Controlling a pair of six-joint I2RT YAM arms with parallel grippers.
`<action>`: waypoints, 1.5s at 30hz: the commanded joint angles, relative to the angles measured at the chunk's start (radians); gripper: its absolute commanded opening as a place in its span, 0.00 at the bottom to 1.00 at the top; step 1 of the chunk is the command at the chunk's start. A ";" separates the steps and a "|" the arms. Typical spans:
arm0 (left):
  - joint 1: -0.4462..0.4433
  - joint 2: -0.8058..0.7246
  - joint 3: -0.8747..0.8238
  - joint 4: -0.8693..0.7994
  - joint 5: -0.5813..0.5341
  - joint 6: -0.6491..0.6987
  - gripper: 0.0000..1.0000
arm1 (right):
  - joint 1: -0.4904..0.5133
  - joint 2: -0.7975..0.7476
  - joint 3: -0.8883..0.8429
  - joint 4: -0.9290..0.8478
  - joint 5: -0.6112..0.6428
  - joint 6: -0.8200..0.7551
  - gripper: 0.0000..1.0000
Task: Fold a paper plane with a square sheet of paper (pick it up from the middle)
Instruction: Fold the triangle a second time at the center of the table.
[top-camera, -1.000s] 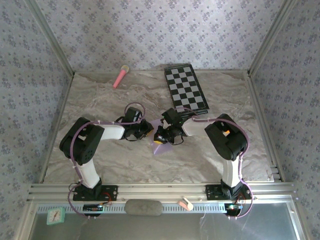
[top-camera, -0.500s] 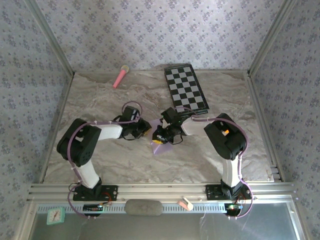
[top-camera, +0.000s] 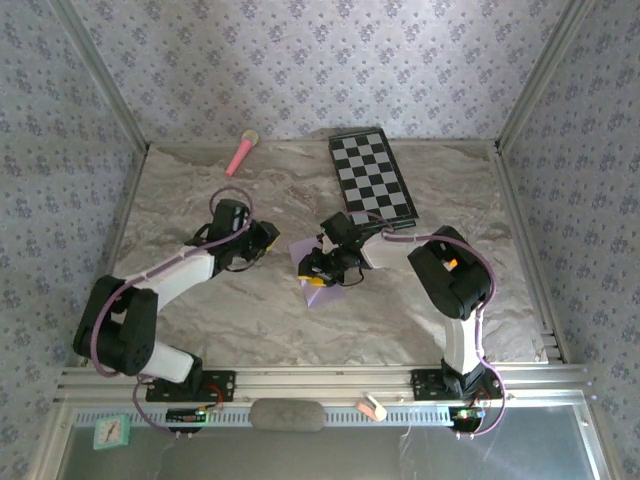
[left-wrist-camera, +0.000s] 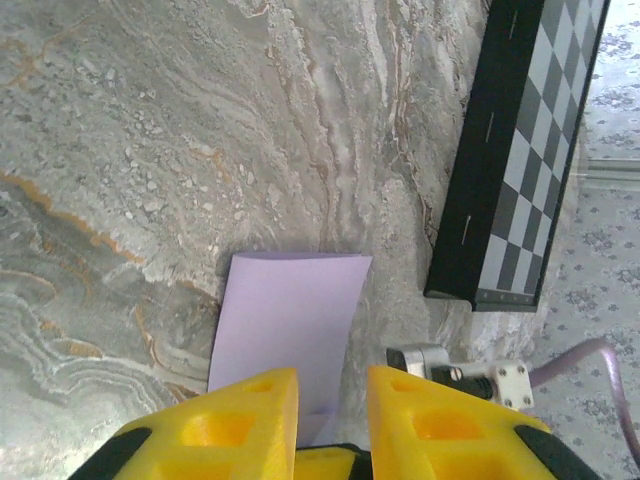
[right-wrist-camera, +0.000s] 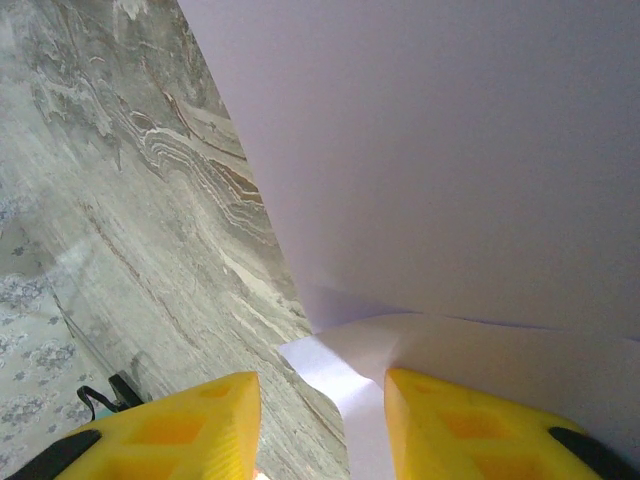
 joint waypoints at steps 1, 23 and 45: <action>-0.013 -0.037 -0.039 -0.050 -0.004 0.006 0.26 | -0.007 0.034 -0.007 -0.071 0.045 -0.003 0.39; -0.220 0.140 -0.062 0.051 0.062 -0.056 0.07 | -0.013 0.040 -0.018 -0.098 0.068 -0.009 0.05; -0.228 0.243 -0.009 -0.095 -0.001 -0.018 0.00 | -0.019 -0.028 -0.037 -0.044 0.045 -0.046 0.04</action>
